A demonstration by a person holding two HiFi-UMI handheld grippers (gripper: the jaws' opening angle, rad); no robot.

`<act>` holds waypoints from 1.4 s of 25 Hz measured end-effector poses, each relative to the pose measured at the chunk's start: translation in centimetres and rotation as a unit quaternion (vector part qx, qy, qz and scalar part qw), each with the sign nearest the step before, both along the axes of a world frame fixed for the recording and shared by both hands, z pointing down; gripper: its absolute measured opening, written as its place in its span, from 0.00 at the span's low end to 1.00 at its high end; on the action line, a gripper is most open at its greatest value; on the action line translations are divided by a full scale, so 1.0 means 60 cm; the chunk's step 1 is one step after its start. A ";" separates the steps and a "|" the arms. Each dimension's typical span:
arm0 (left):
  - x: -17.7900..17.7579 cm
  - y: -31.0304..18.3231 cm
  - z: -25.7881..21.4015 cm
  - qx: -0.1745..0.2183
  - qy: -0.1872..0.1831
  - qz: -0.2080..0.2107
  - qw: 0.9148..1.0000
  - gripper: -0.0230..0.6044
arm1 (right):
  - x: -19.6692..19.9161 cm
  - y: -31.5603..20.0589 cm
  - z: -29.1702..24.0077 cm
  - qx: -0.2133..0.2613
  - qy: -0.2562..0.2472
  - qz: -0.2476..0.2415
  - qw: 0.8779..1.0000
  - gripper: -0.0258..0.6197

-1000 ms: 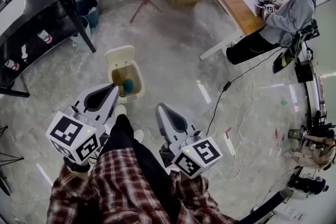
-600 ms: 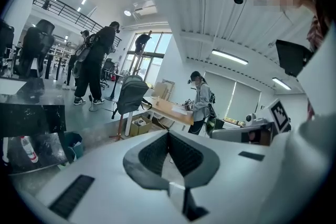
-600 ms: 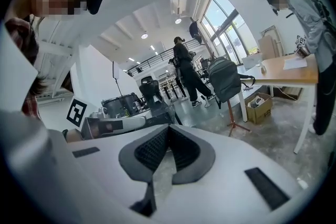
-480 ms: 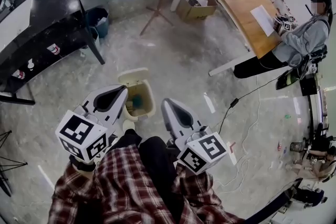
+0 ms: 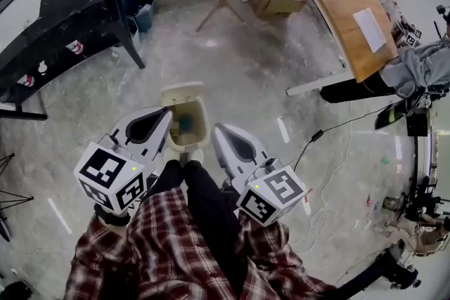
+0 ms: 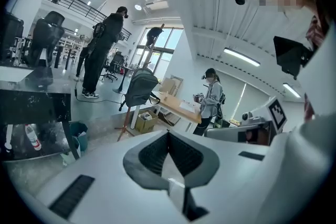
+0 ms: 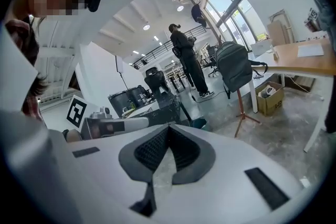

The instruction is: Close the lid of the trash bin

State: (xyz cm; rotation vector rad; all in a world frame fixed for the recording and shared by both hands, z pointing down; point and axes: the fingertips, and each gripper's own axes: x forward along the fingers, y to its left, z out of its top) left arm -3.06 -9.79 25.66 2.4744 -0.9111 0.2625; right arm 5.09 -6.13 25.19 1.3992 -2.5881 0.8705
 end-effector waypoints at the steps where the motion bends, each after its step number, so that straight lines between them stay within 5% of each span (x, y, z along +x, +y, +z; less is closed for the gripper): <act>1: 0.003 0.001 0.007 -0.005 -0.002 -0.001 1.000 0.05 | 0.000 -0.002 0.003 -0.003 0.002 -0.008 1.000 0.06; 18: 0.040 -0.062 0.218 -0.081 -0.018 -0.030 0.996 0.05 | 0.018 -0.010 0.216 -0.101 0.002 -0.075 0.992 0.06; 35: 0.043 -0.128 0.465 -0.121 -0.042 -0.037 0.991 0.05 | 0.046 -0.093 0.442 -0.135 0.014 -0.072 0.988 0.06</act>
